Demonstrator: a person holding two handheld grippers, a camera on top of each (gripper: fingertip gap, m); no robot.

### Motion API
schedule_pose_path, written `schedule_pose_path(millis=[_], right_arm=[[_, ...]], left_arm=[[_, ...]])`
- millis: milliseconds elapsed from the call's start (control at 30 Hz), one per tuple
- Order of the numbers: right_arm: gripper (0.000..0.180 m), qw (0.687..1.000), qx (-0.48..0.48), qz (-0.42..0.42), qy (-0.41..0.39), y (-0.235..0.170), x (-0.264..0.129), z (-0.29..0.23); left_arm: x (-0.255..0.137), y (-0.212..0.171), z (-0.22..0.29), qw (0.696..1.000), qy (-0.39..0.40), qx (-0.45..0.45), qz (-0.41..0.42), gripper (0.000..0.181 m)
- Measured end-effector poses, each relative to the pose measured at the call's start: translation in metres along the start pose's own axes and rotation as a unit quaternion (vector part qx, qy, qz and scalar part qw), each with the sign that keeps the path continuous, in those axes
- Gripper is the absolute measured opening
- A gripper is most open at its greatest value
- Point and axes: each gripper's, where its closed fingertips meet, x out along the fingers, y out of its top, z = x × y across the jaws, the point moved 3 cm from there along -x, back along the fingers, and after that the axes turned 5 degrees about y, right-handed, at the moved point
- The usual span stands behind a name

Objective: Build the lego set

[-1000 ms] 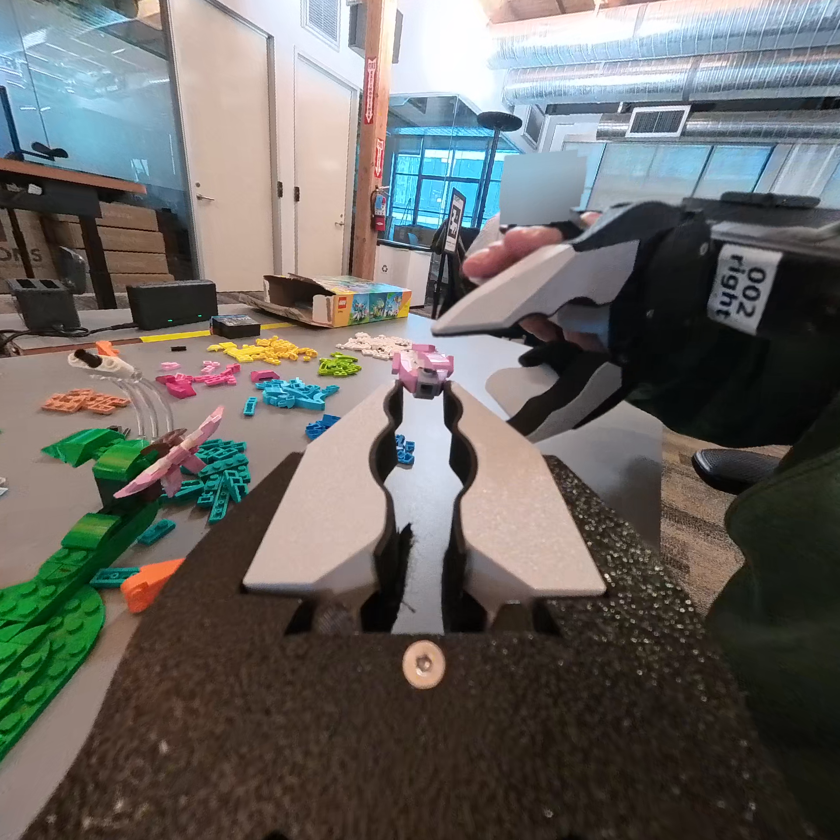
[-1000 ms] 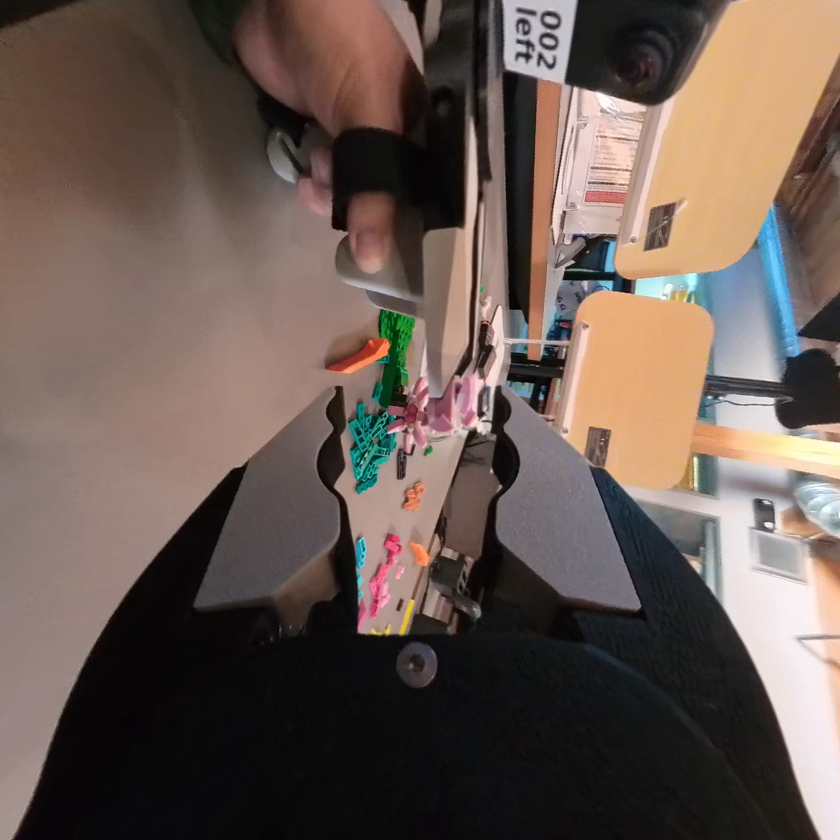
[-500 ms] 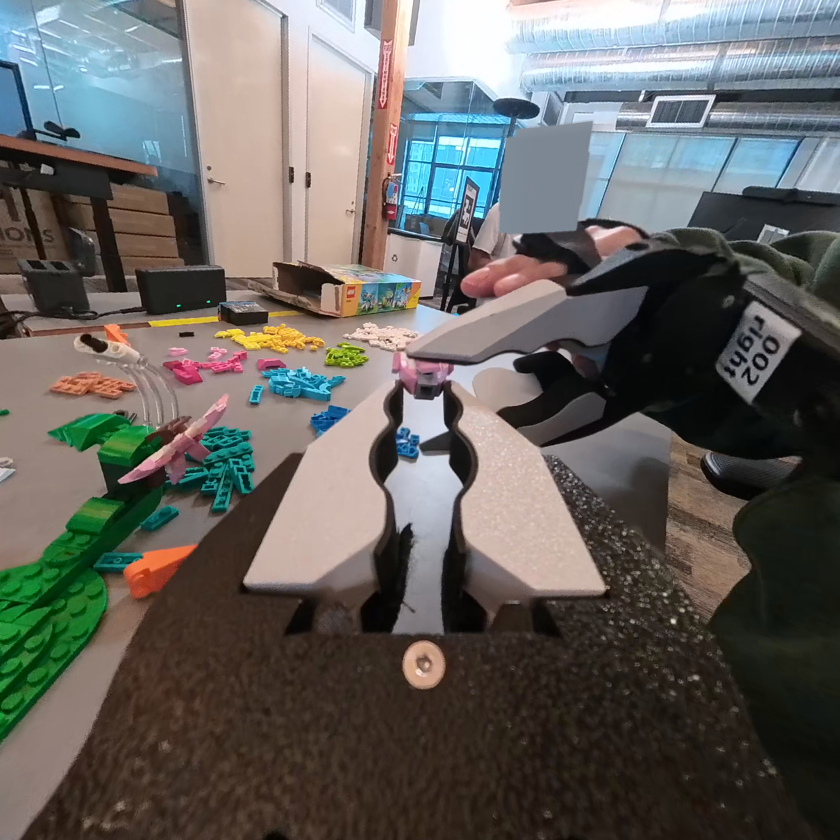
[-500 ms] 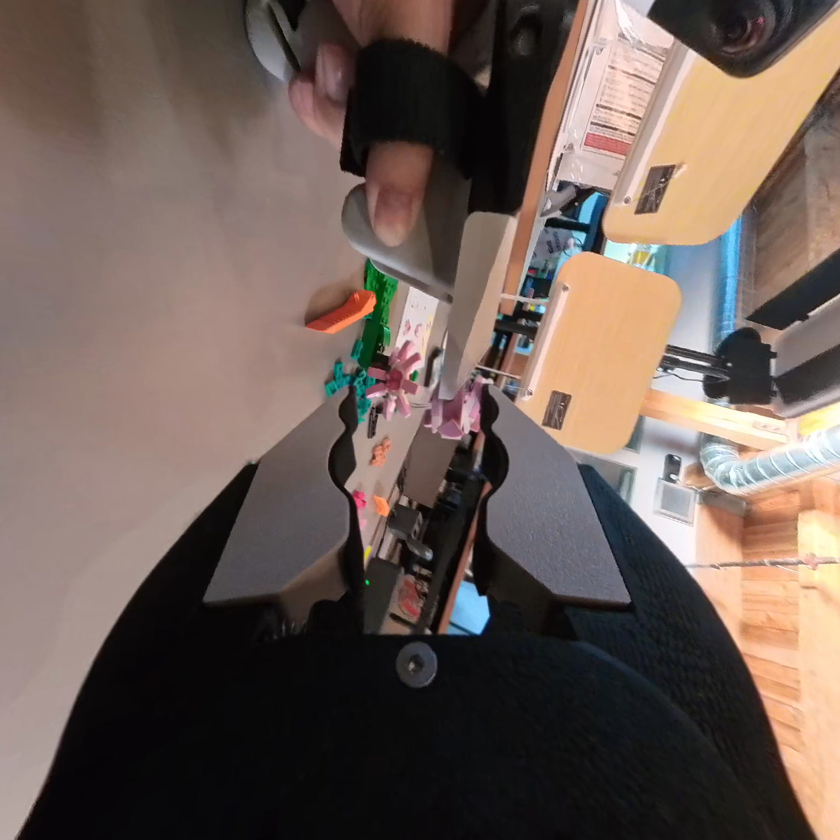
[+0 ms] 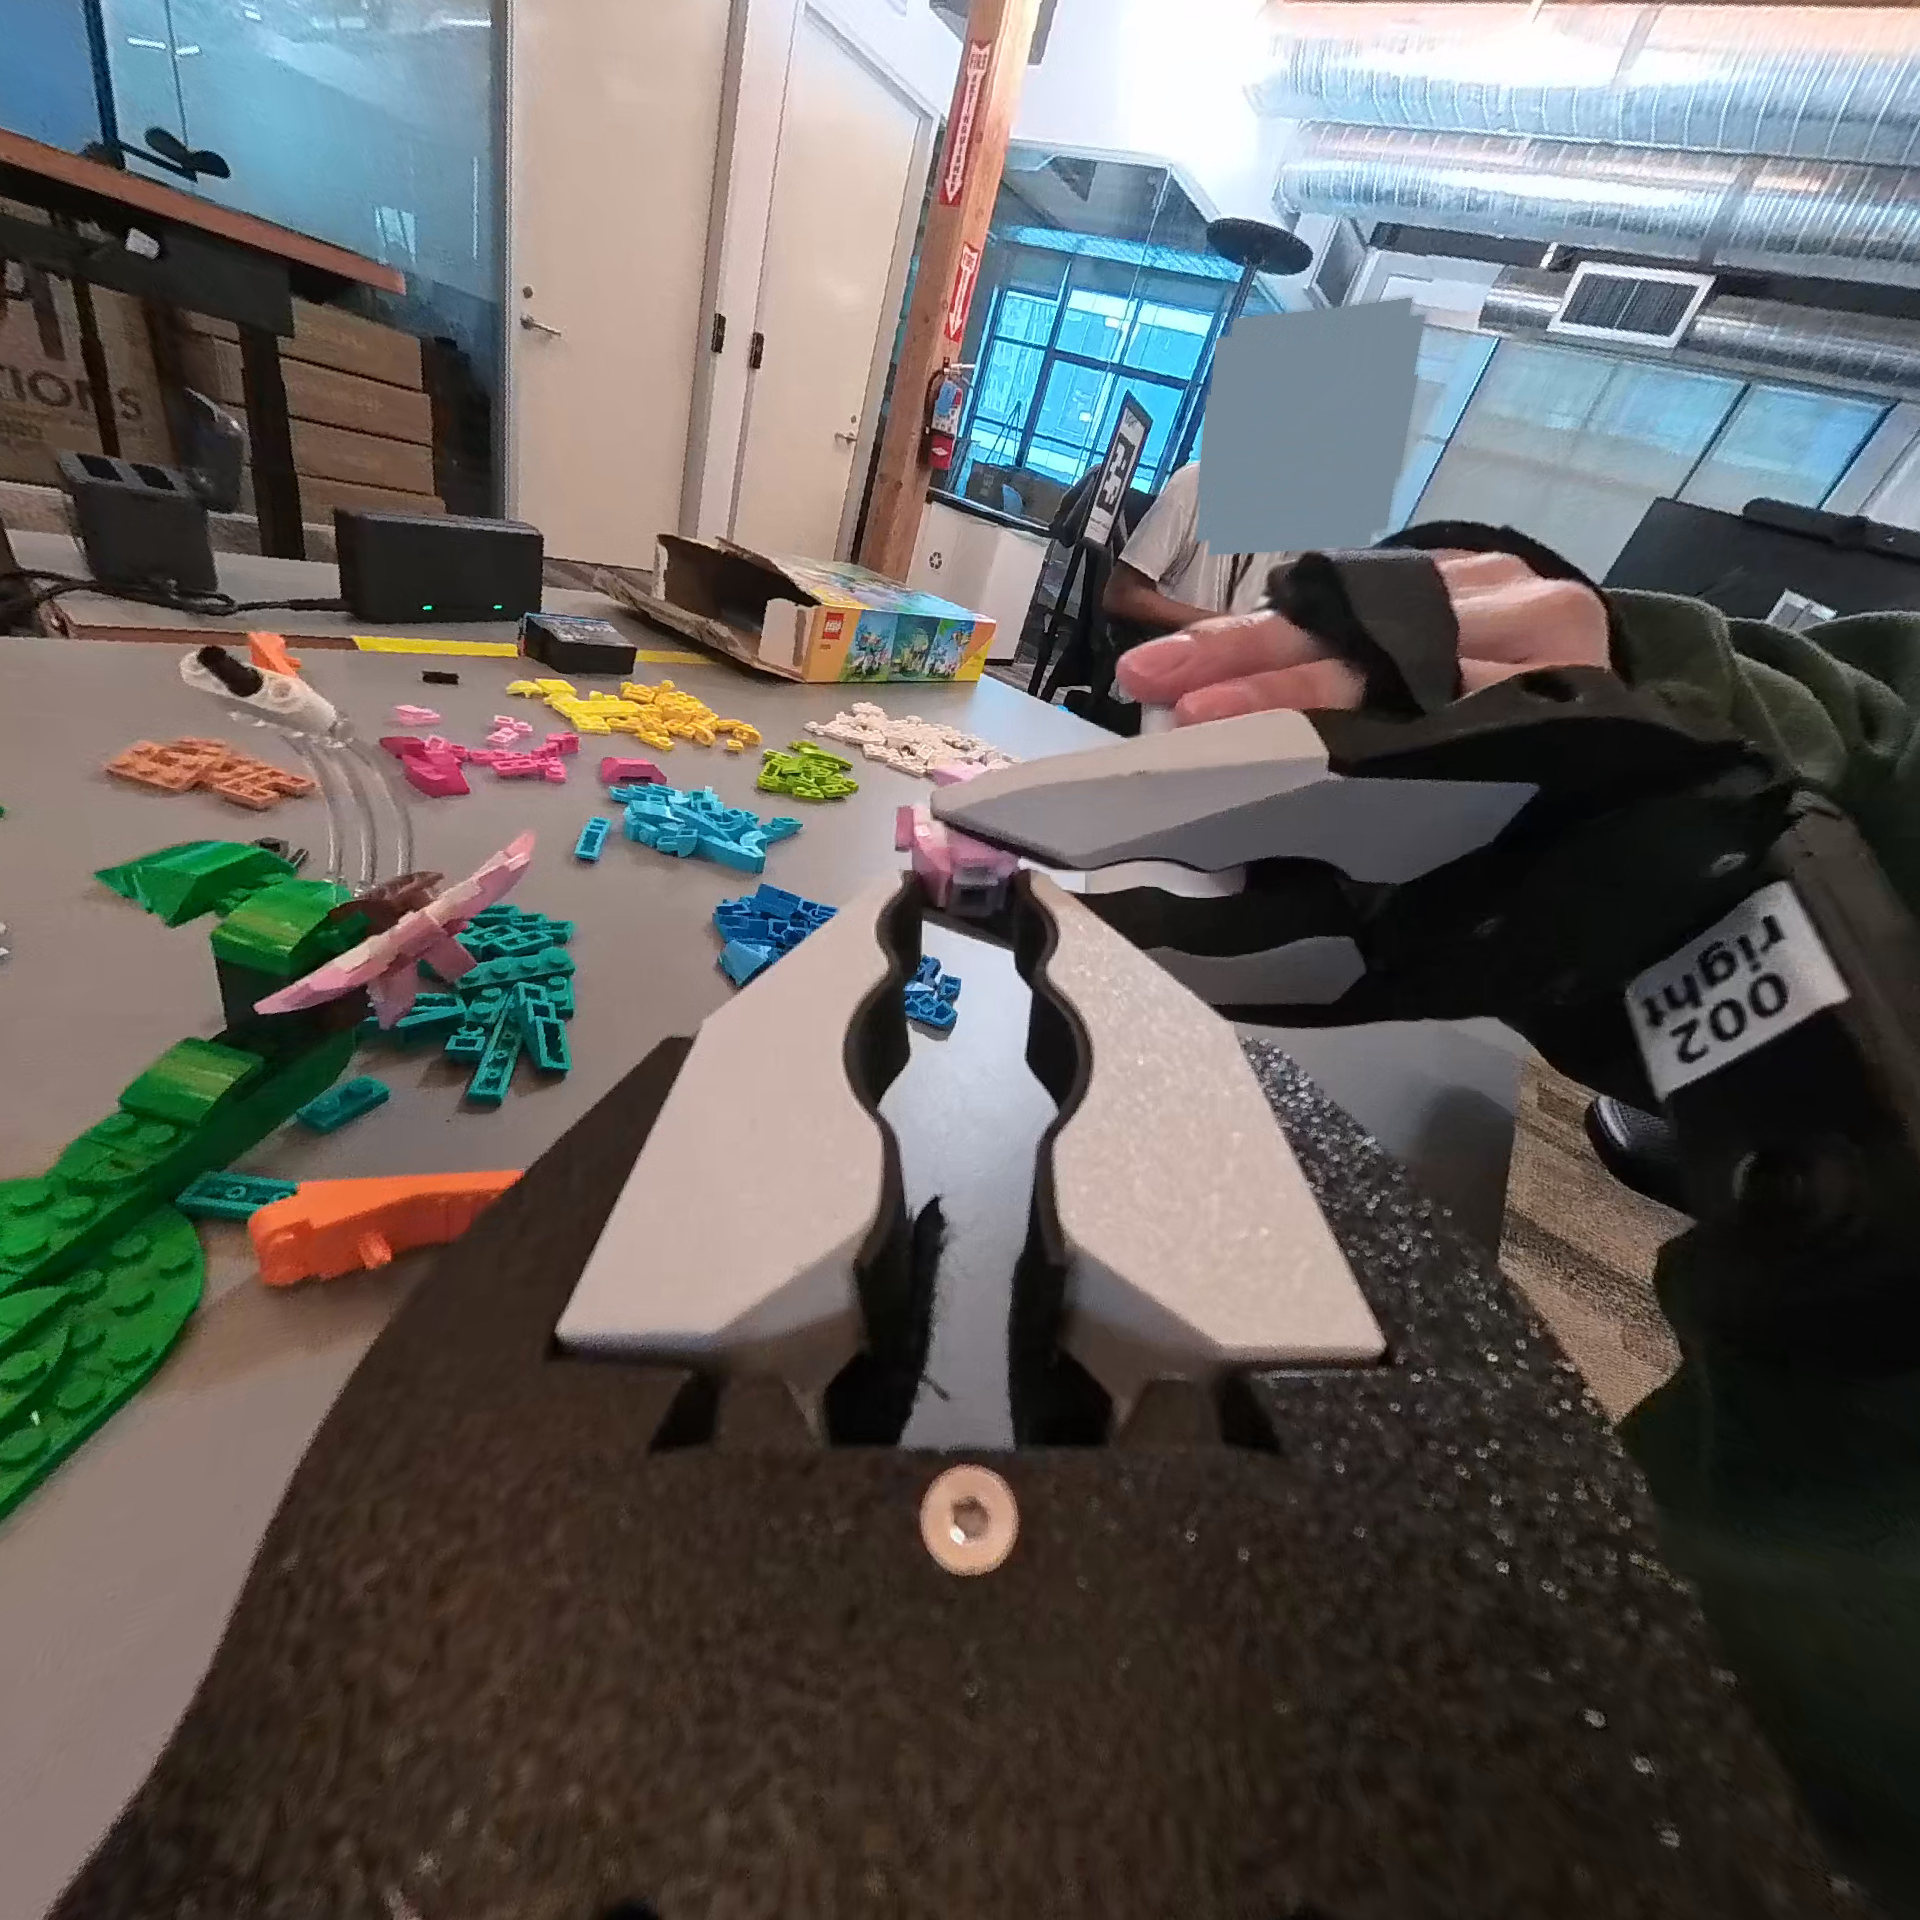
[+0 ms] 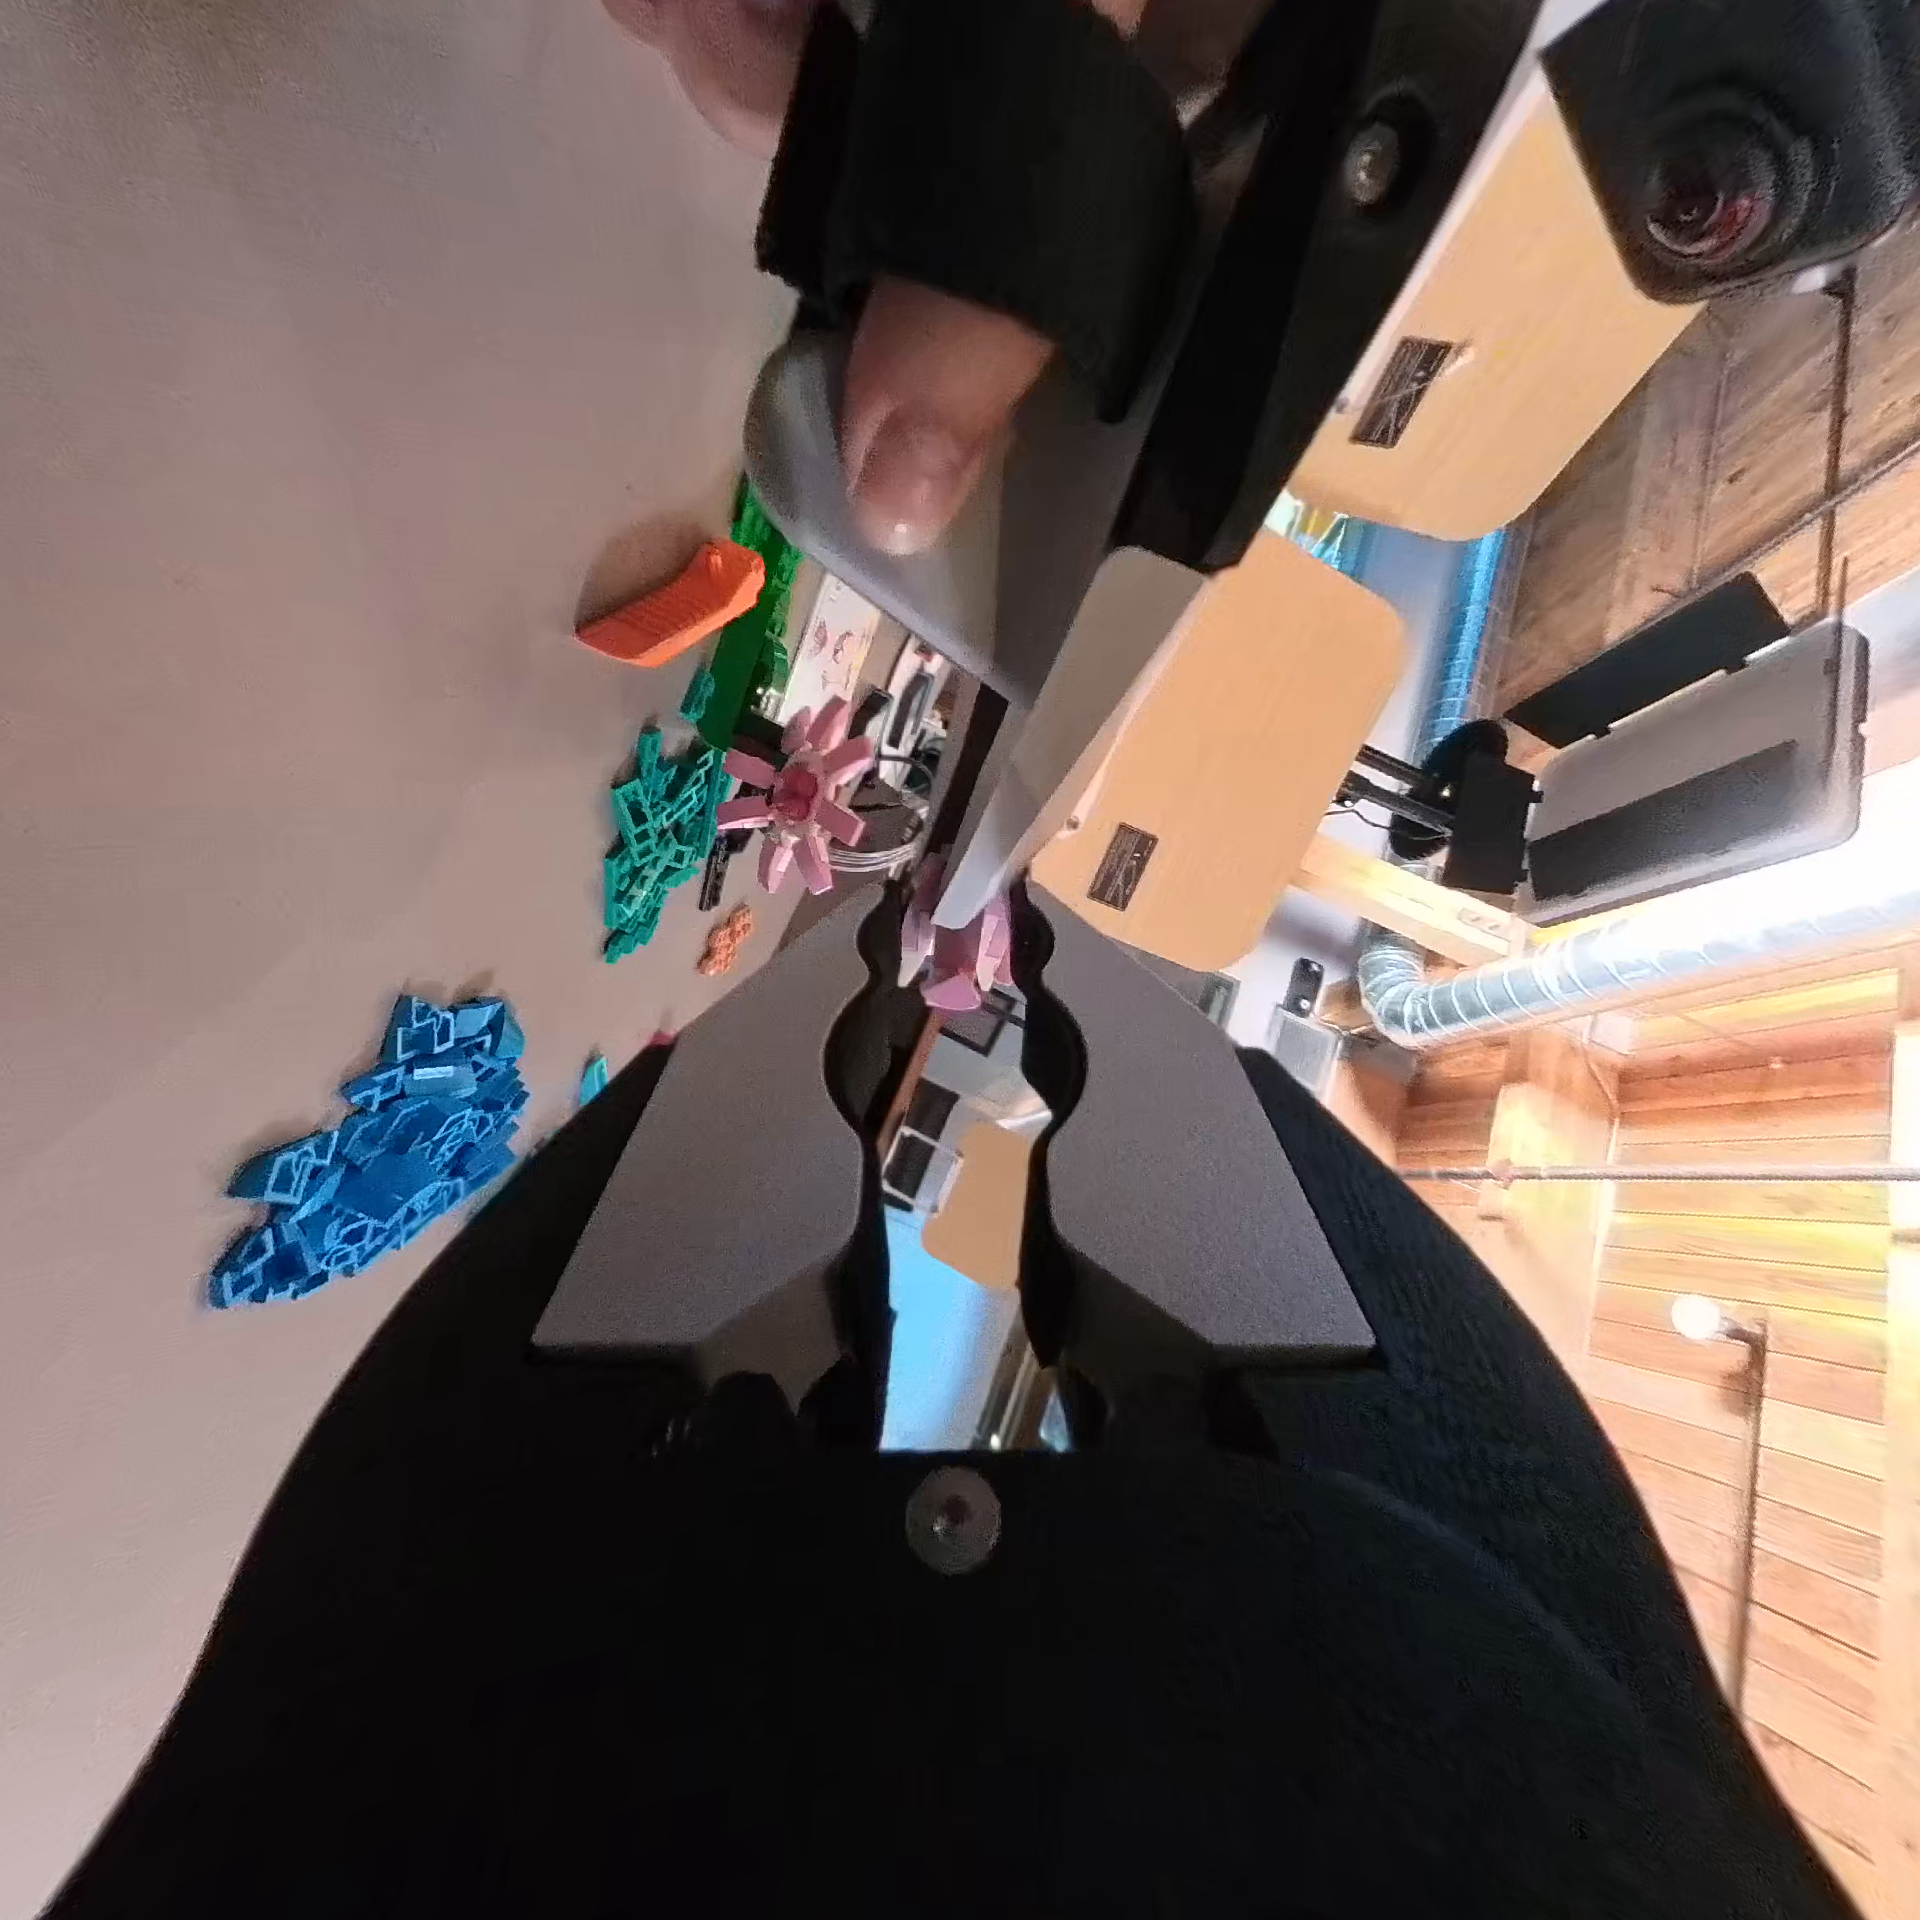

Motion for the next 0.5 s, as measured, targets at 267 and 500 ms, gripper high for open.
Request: schedule_pose_path(millis=[267, 500], right_arm=[[0.017, 0.999, -0.028, 0.018, 0.022, -0.0007, -0.0002, -0.0035], [0.017, 0.999, -0.043, 0.024, 0.023, -0.0015, 0.0006, -0.0045]], left_arm=[[0.0024, -0.0039, 0.0001, 1.0, 0.005, 0.002, -0.017, 0.015], [0.003, -0.0046, 0.0001, 1.0, 0.011, 0.008, -0.02, 0.015]])
